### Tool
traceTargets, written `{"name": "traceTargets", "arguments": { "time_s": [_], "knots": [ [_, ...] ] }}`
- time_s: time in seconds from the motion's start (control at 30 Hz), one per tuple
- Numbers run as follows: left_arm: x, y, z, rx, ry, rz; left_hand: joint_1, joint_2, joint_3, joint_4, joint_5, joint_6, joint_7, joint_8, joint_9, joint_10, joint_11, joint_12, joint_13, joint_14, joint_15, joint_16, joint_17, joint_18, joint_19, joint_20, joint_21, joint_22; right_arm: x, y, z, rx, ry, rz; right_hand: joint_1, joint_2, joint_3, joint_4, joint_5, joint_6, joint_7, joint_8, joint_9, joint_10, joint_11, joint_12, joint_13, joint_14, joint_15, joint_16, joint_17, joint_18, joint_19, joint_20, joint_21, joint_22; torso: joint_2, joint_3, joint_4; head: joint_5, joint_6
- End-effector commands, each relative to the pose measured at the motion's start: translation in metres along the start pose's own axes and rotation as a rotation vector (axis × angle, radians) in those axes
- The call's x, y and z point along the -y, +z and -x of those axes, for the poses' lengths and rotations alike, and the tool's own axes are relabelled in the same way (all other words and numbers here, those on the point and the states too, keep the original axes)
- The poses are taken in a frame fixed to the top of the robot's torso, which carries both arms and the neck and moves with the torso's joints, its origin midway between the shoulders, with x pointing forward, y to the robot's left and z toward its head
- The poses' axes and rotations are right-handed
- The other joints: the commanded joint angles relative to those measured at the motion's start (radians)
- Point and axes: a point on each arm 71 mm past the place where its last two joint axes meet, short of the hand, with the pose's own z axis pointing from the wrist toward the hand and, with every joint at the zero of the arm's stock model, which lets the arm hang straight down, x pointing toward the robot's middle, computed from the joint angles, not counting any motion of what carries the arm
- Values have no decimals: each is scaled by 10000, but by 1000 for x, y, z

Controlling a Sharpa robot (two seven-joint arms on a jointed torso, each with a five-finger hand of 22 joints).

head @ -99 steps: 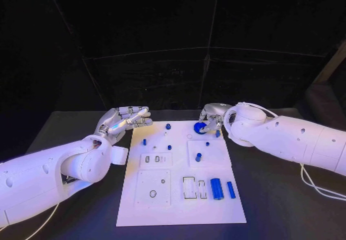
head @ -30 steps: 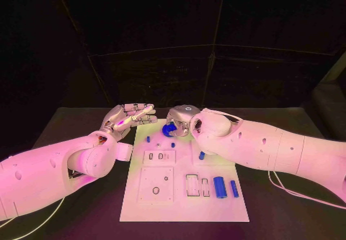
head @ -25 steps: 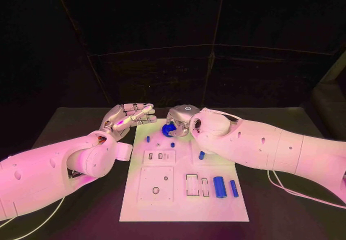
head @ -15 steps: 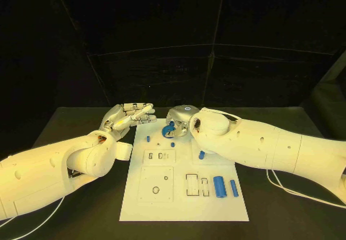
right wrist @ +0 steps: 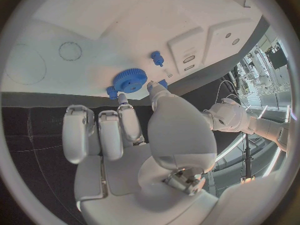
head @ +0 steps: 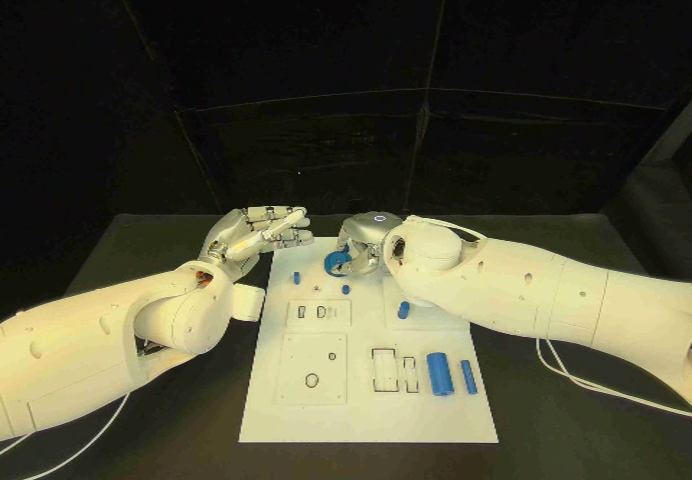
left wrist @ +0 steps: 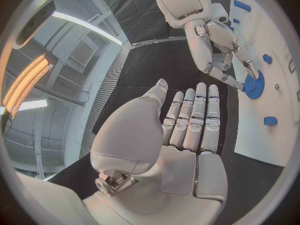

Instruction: Assemble the parts on the task board

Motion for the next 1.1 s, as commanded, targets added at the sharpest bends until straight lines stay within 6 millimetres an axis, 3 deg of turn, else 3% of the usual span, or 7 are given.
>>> {"name": "traceTargets", "arguments": {
  "time_s": [0.03, 0.2, 0.37, 0.6, 0.73, 0.83, 1.1],
  "knots": [
    [2, 0, -1, -78, -35, -87, -9, 61, -13, -63, 40, 8, 51, -52, -14, 50, -4, -51, -14, 41, 8, -48, 16, 137, 86, 7, -57, -9, 5, -3, 7, 774, 410, 13, 135, 116, -49, -69, 92, 43, -12, -30, -3, 16, 61, 6, 542, 753, 47, -10, 1088, -127, -11, 52, 26, 321, -5, 9, -12, -22, 13],
    [2, 0, 3, 14, 12, -93, -9, 61, -13, -63, 40, 8, 51, -52, -14, 50, -4, -51, -14, 41, 8, -48, 16, 137, 86, 7, -57, -9, 19, -17, 14, 1556, 1565, 951, 599, 224, -19, -333, 258, -102, 13, -62, -25, -70, 75, -104, 454, 734, 54, -50, 1017, -112, -58, 56, -7, 247, -25, 20, -59, -1, 37],
    [2, 0, 7, 129, 71, -91, 0, 64, -18, -85, 40, -9, 61, -74, -17, 50, 2, -66, -14, 46, 10, -64, 21, 136, 100, 7, -74, -13, 37, -38, 19, 1803, 2366, 1738, 1046, 366, 10, -558, 71, -182, -3, -37, -17, -382, 58, -569, 66, 643, 42, -257, 674, -26, -315, 61, -189, -168, -26, 52, -111, -55, 113],
    [2, -1, 10, 204, 110, -88, 18, 69, -13, -104, 40, -10, 61, -81, -17, 52, 2, -72, -14, 50, 10, -71, 24, 136, 107, 7, -82, -15, 96, -75, 22, 1660, 2827, 1151, 1362, 221, -152, -739, -205, -108, -58, -14, -2, -526, 4, -839, -167, 582, -3, -431, 426, 16, -439, 25, -309, -383, -58, 101, -250, -68, 144],
    [2, 0, 9, 192, 105, -84, 33, 73, -8, -120, 41, -8, 60, -85, -16, 55, 2, -77, -14, 54, 10, -76, 26, 136, 113, 7, -89, -16, 129, -96, 23, 1670, 3161, 577, 1427, 120, -260, -765, -275, -93, -70, -11, 0, -516, -5, -843, -174, 590, -14, -430, 446, 15, -434, 13, -319, -385, -52, 124, -239, -195, 191],
    [2, 0, 9, 190, 105, -80, 33, 73, -8, -120, 41, -8, 60, -85, -16, 55, 2, -77, -14, 54, 10, -76, 26, 136, 113, 7, -89, -16, 145, -107, 24, 1677, 3423, 273, 1498, 75, -332, -790, -159, -85, -76, -12, -1, -513, -12, -857, -190, 596, -22, -434, 450, 14, -428, 2, -326, -386, -55, 118, -247, -234, 186],
    [1, 1, 9, 166, 93, -79, 52, 81, -1, -140, 40, -6, 60, -90, -15, 60, 1, -82, -13, 59, 9, -83, 29, 136, 120, 6, -97, -18, 168, -121, 22, 1747, 4346, -214, 1602, 50, -441, -816, 8, -148, -85, -36, -12, -542, -23, -914, -240, 597, -35, -456, 430, 21, -442, -19, -351, -426, -44, 120, -272, -428, 160]
  ]
}}
